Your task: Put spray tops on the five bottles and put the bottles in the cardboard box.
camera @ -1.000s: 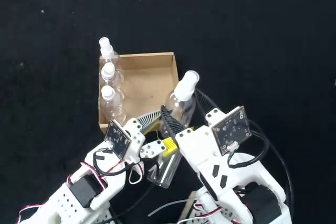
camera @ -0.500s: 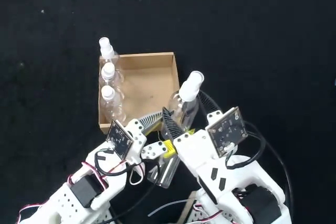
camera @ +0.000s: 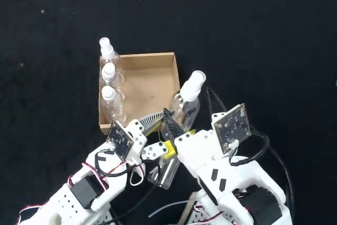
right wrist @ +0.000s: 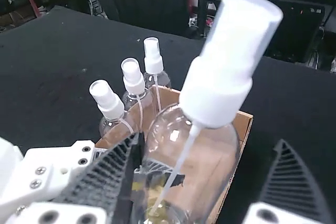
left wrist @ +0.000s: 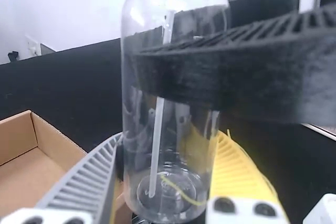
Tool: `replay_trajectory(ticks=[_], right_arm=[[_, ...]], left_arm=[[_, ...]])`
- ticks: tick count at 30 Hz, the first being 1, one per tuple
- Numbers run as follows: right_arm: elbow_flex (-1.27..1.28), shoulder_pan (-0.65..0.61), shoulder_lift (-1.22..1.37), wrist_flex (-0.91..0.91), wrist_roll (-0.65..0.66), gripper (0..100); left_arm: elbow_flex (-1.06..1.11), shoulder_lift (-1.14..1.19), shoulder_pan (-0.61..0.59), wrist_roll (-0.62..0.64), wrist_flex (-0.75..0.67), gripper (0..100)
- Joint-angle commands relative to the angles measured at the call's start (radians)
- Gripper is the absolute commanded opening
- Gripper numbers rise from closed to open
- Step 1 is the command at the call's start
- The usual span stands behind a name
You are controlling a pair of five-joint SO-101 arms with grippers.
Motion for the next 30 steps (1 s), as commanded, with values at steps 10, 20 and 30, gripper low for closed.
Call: replay_trajectory(ticks=[10, 20, 30], right_arm=[[0.028, -0.014, -0.008, -0.098, -0.002, 0.8], [0.036, -0.012, -0.007, -0.115, 0.000, 1.1], [0.036, 0.058, -0.007, -0.130, 0.000, 1.1]], left_arm=[[0.024, -0.011, -0.044, -0.008, -0.008, 11], [0.024, -0.011, -0.054, 0.002, 0.044, 24], [0.024, -0.011, -0.048, 0.002, 0.044, 24]])
